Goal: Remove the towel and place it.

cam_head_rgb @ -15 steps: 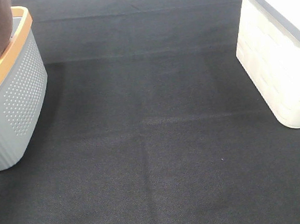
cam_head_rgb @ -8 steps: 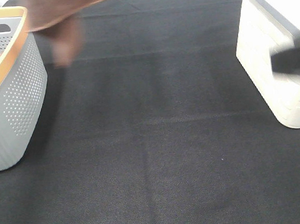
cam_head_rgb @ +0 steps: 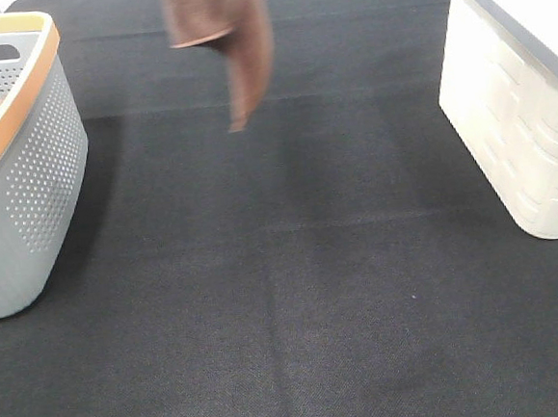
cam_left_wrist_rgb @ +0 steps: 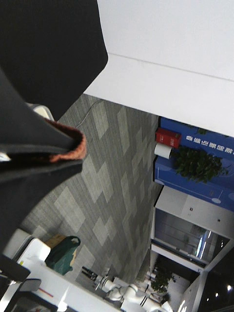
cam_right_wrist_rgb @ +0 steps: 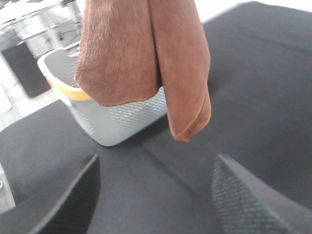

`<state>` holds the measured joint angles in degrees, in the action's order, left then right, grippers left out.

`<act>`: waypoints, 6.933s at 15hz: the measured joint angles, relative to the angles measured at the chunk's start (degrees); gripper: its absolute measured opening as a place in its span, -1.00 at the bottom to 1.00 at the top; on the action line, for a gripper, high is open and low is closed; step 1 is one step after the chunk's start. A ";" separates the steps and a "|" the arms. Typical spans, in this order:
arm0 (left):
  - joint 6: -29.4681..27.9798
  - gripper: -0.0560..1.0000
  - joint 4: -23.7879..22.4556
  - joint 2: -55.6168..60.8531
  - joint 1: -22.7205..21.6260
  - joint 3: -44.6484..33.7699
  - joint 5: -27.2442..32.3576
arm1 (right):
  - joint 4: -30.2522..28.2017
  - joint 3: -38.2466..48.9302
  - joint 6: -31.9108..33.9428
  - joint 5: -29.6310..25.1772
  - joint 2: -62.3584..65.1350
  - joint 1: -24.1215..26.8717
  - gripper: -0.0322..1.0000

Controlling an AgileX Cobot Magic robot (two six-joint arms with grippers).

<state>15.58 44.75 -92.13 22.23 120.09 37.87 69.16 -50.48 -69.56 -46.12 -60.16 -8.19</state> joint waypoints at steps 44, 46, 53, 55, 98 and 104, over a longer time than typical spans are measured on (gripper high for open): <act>-14.55 -0.88 -43.89 -11.75 5.21 0.00 31.74 | -77.46 -23.78 75.00 1.55 -18.33 -19.77 -0.94; -15.58 -0.88 -47.96 -14.55 5.21 0.00 31.57 | -79.07 -25.55 75.29 5.56 -21.60 -19.77 -0.94; -25.21 -0.88 -62.80 -21.83 3.95 0.00 6.88 | -106.86 -34.55 94.48 23.95 -34.72 -19.71 -0.94; -26.47 -0.88 -63.71 -22.52 2.46 0.00 0.92 | -113.90 -37.41 97.92 26.87 -37.36 -19.71 -0.94; -20.63 -0.88 -42.40 -23.03 11.86 -42.11 31.63 | -60.62 -16.73 70.65 -14.44 -44.35 -19.71 -0.94; -20.97 -0.29 -40.57 -23.03 11.86 -42.11 31.63 | -59.82 -16.73 70.65 -14.73 -44.35 -19.71 -0.62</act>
<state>-5.39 4.18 -115.16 34.09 77.98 69.50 9.34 -67.21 1.09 -60.85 -104.51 -27.90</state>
